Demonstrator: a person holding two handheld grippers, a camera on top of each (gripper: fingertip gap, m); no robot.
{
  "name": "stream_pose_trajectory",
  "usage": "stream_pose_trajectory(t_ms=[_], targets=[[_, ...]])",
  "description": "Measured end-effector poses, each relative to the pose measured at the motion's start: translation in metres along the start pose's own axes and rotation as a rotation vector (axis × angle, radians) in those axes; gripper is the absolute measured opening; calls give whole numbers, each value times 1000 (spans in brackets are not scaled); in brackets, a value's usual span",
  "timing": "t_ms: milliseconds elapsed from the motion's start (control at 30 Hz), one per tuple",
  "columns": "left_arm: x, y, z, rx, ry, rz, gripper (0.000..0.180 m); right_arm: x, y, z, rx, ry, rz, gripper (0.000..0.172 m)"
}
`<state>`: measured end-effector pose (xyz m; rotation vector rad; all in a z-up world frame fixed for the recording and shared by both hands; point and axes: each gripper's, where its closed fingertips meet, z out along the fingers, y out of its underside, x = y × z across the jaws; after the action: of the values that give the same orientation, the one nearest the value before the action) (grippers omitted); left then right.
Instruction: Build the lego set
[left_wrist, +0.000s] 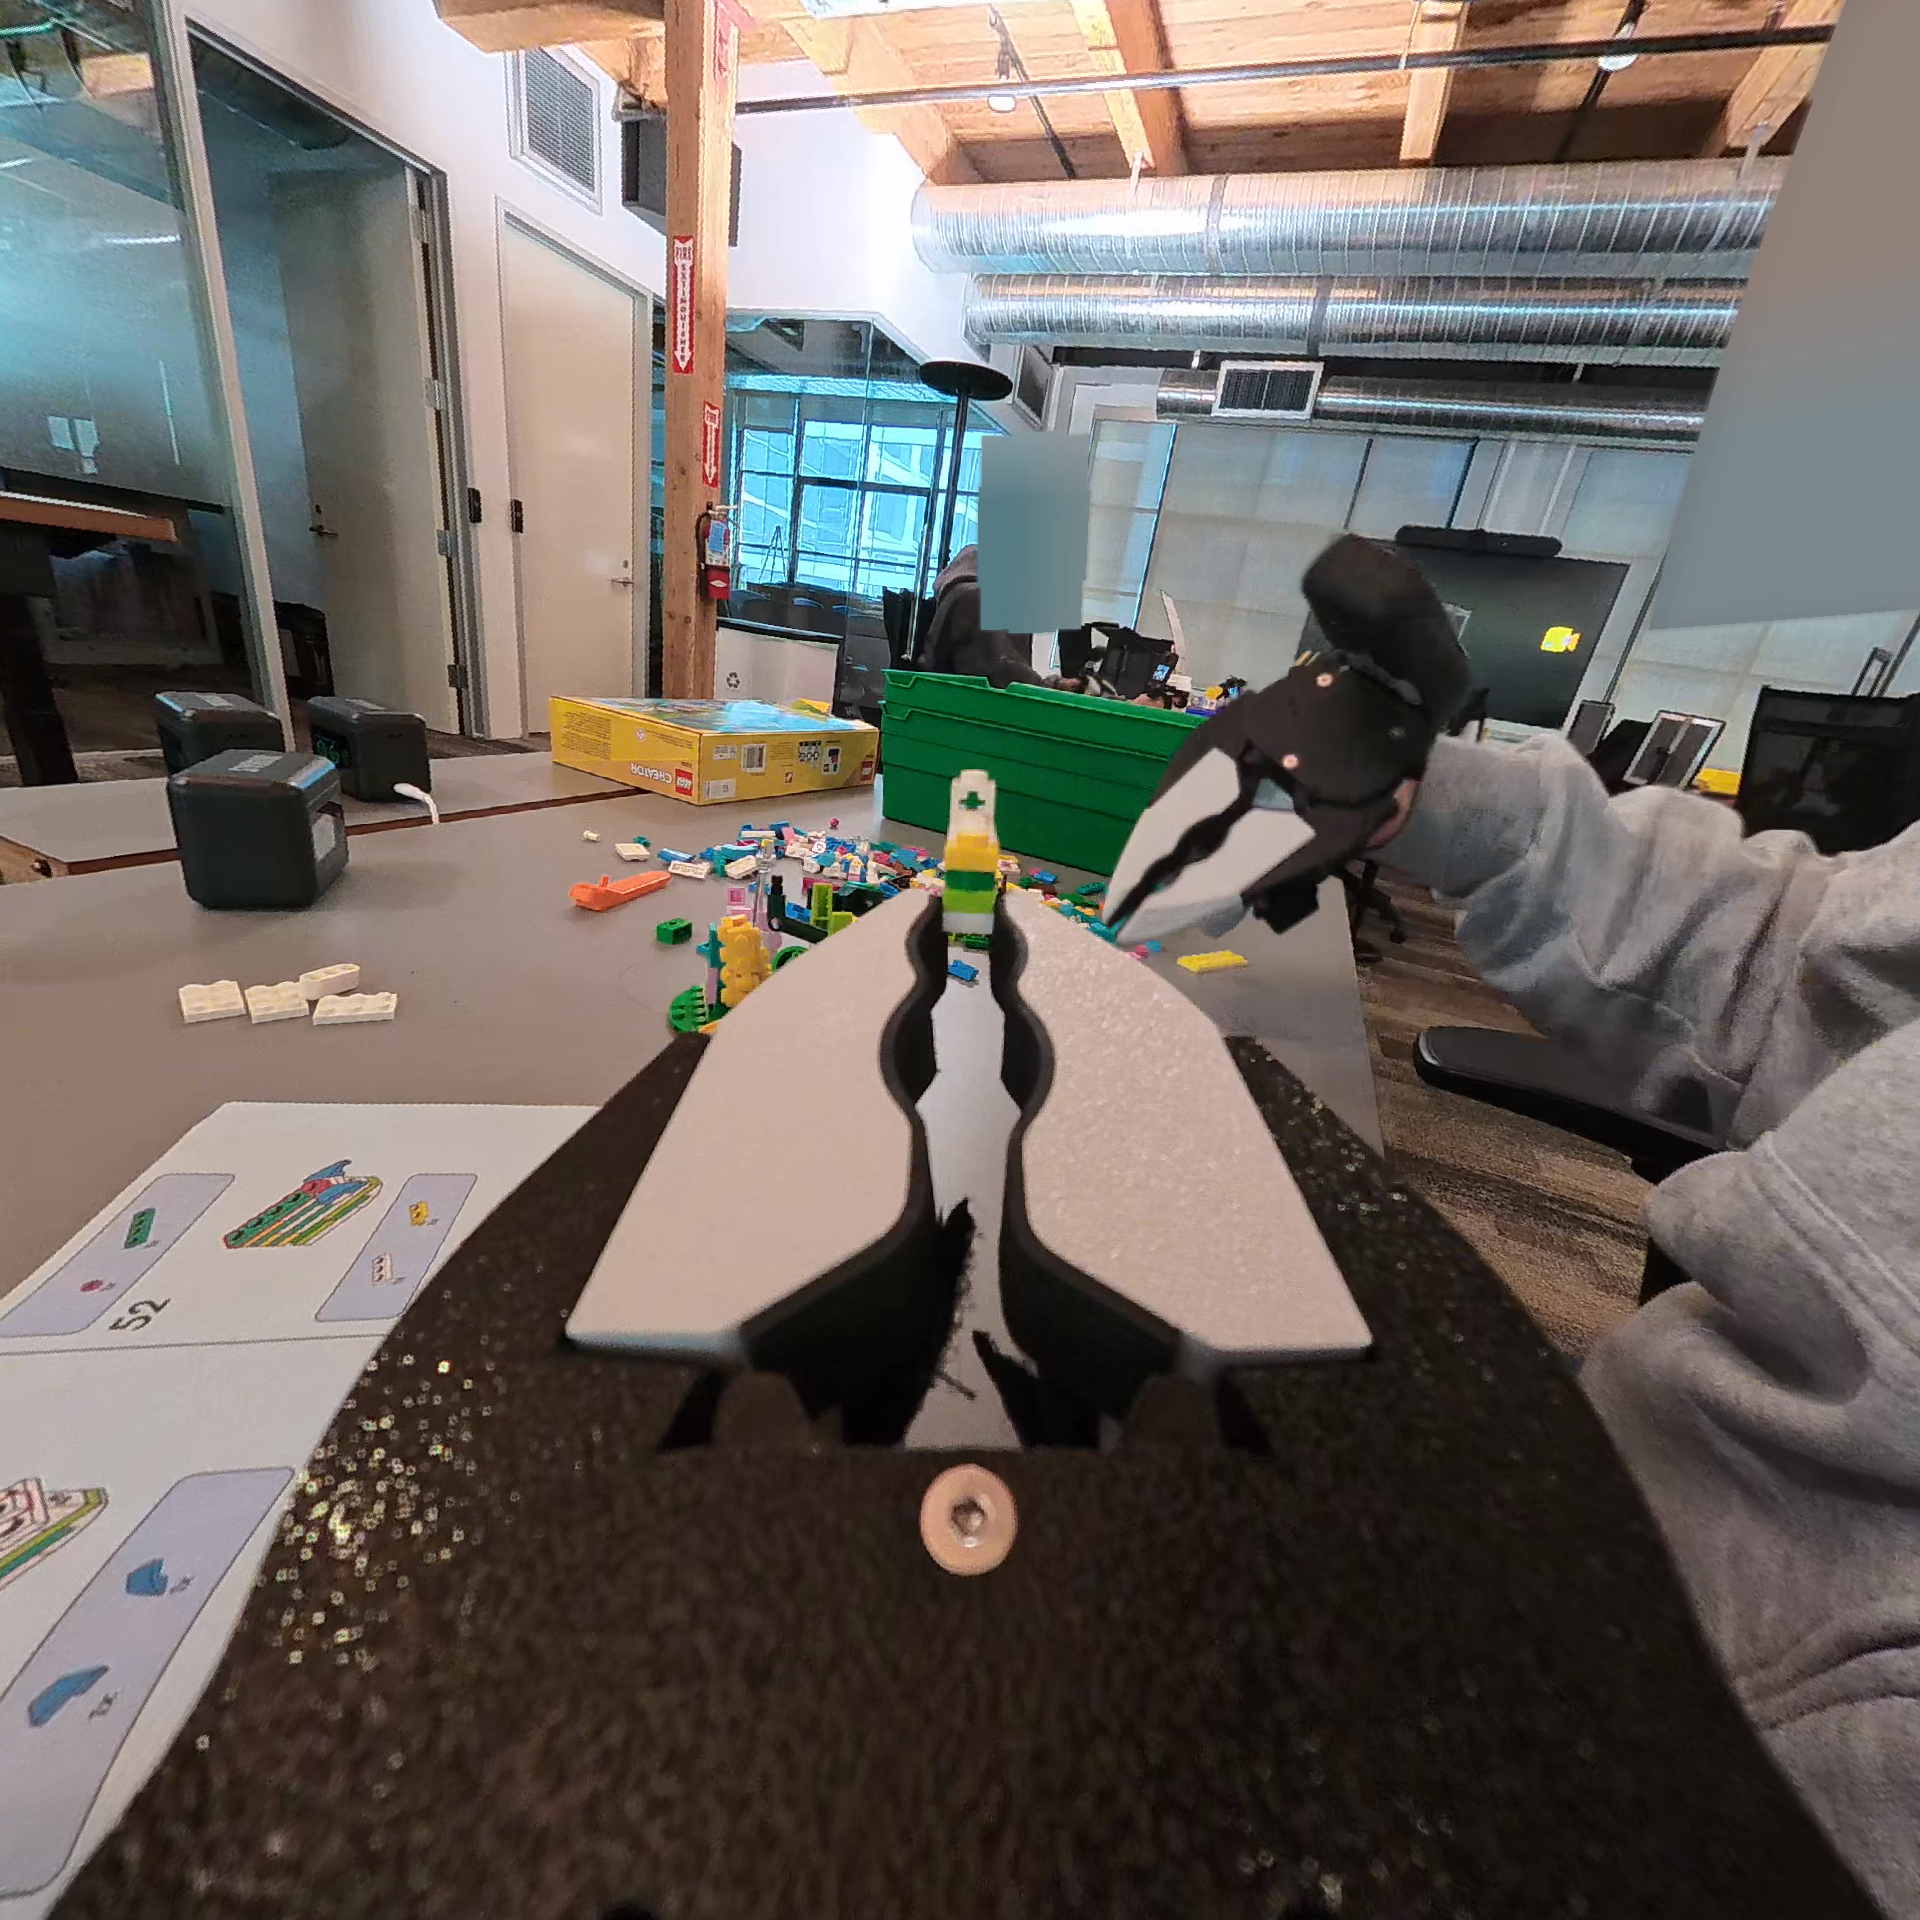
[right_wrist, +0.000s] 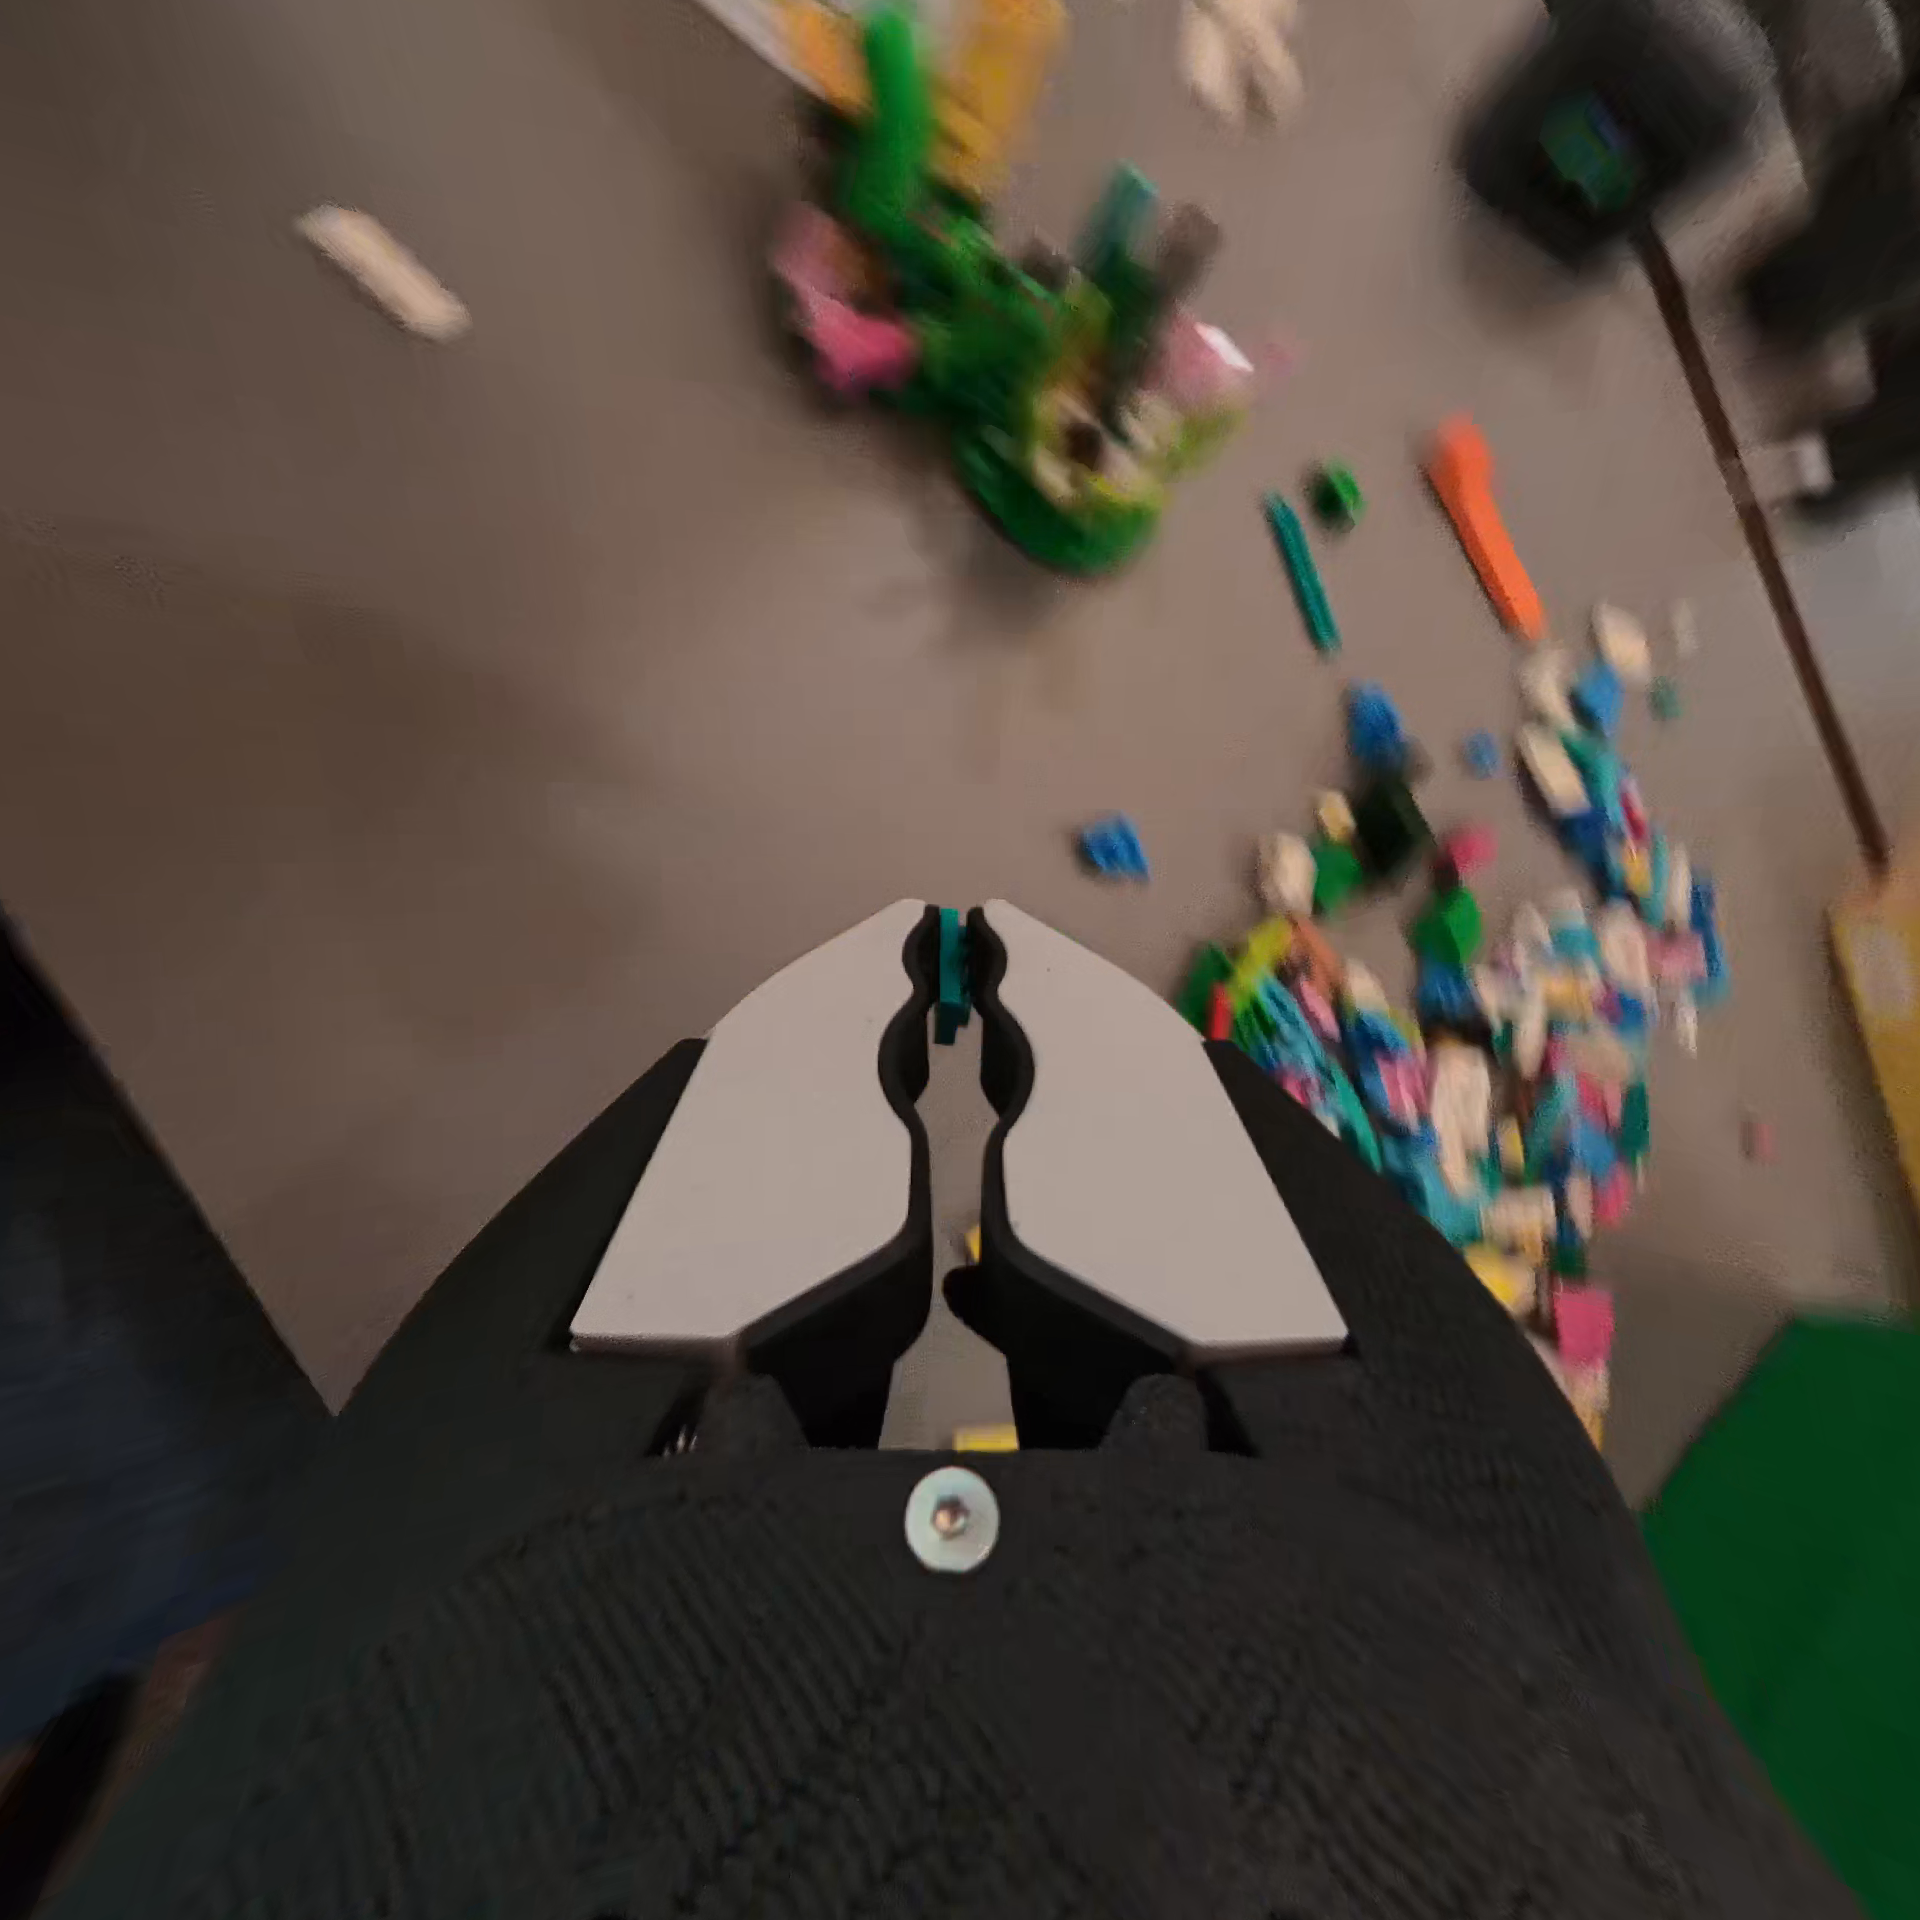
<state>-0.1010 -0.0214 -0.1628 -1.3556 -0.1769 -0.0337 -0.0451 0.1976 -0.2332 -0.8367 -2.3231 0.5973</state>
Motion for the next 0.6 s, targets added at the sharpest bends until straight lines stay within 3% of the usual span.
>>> stream_pose_trajectory(t_ms=[33,100,333,467,600], targets=[[0,0,0,0,1,0,8,-14,-13,7,44,-33,-92,4],[0,0,0,2,4,-3,8,-30,-28,22,82,-29,-228,3],[0,0,0,3,4,-9,8,-46,-28,51,10,94,-618,3],[0,0,0,1,5,-10,8,-49,-25,55,3,109,-664,5],[0,0,0,1,6,-9,8,-53,-29,52,42,78,-599,13]])
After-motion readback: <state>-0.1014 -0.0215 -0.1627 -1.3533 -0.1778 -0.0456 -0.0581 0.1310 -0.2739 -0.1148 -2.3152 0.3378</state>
